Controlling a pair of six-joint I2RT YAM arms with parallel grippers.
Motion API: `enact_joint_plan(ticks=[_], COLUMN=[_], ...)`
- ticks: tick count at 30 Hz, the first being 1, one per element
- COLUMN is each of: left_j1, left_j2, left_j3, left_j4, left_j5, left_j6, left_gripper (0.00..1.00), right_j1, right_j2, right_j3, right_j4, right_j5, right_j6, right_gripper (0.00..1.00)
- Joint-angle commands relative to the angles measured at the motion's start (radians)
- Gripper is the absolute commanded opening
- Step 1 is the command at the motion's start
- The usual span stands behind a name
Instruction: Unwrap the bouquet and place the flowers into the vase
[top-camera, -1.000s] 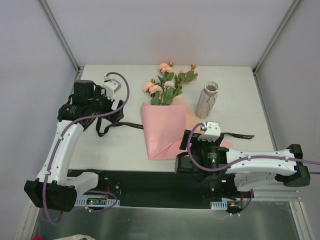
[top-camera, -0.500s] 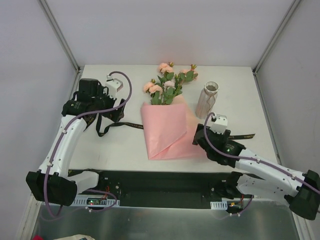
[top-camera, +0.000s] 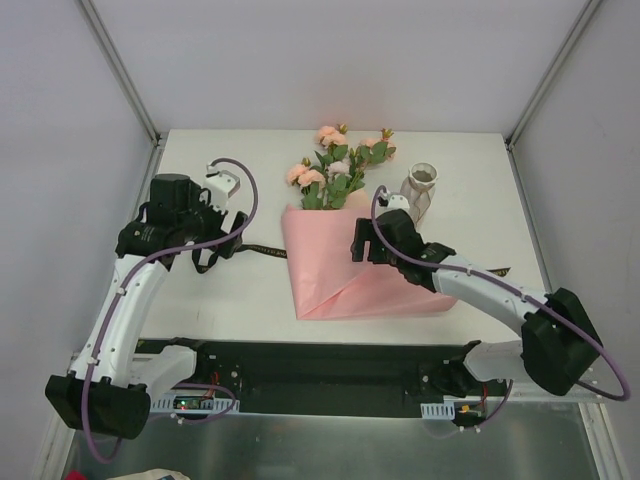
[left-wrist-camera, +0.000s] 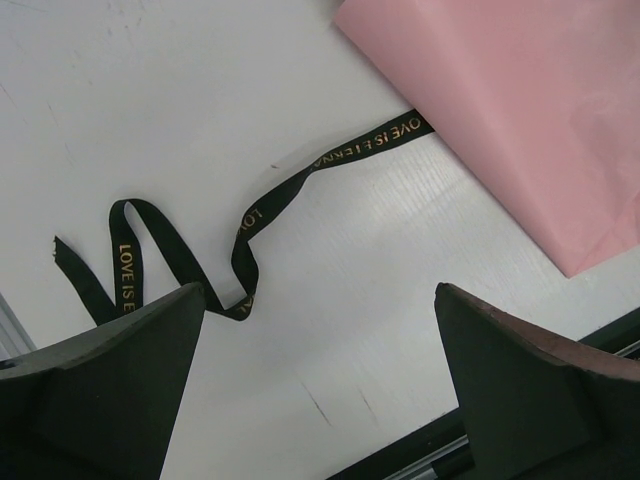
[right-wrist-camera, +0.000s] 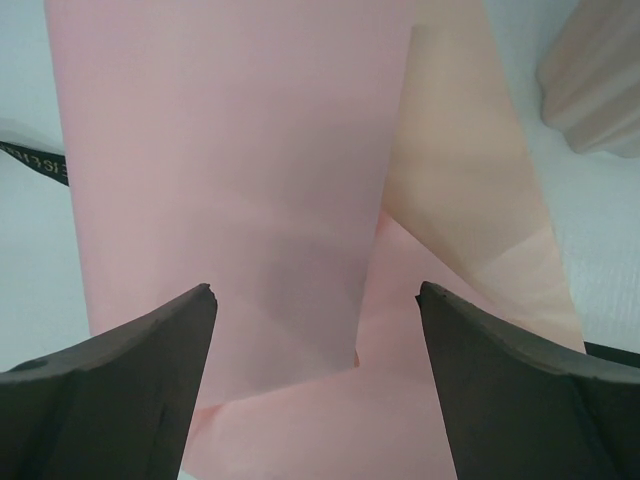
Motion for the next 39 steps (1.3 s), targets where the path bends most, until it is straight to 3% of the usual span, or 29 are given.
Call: enact_joint_plan(ticks=[1, 5, 11, 16, 26, 29, 32, 39], left_j1=[-0.007, -0.007, -0.007, -0.007, -0.005, 0.024, 0.045, 0.049], left_j2=[-0.048, -0.061, -0.074, -0.074, -0.141, -0.184, -0.23, -0.357], left_j3=[-0.012, -0.025, -0.036, -0.033, -0.015, 0.014, 0.045, 0.131], left_j4=[-0.018, -0.018, -0.018, -0.018, -0.02, -0.021, -0.023, -0.076], left_j5=[-0.016, -0.016, -0.03, -0.039, -0.108, -0.178, -0.25, -0.28], left_j6=[0.01, 0.003, 0.003, 0.0, -0.084, -0.123, -0.131, -0.091], left_gripper=[0.99, 0.99, 0.99, 0.99, 0.99, 0.99, 0.99, 0.99], right_j1=[-0.012, -0.016, -0.016, 0.015, 0.132, 0.182, 0.224, 0.271], right_j2=[0.073, 0.14, 0.183, 0.174, 0.398, 0.499, 0.646, 0.878], right_j3=[0.055, 0.083, 0.098, 0.21, 0.595, 0.72, 0.875, 1.147], right_j4=[0.061, 0.075, 0.164, 0.149, 0.039, 0.023, -0.015, -0.046], right_j5=[-0.051, -0.071, -0.147, -0.205, -0.423, -0.468, -0.495, -0.577], right_j6=[-0.037, -0.03, -0.022, -0.046, -0.106, -0.108, -0.097, -0.016], right_gripper=[0.85, 0.78, 0.57, 0.3, 0.27, 0.25, 0.16, 0.16])
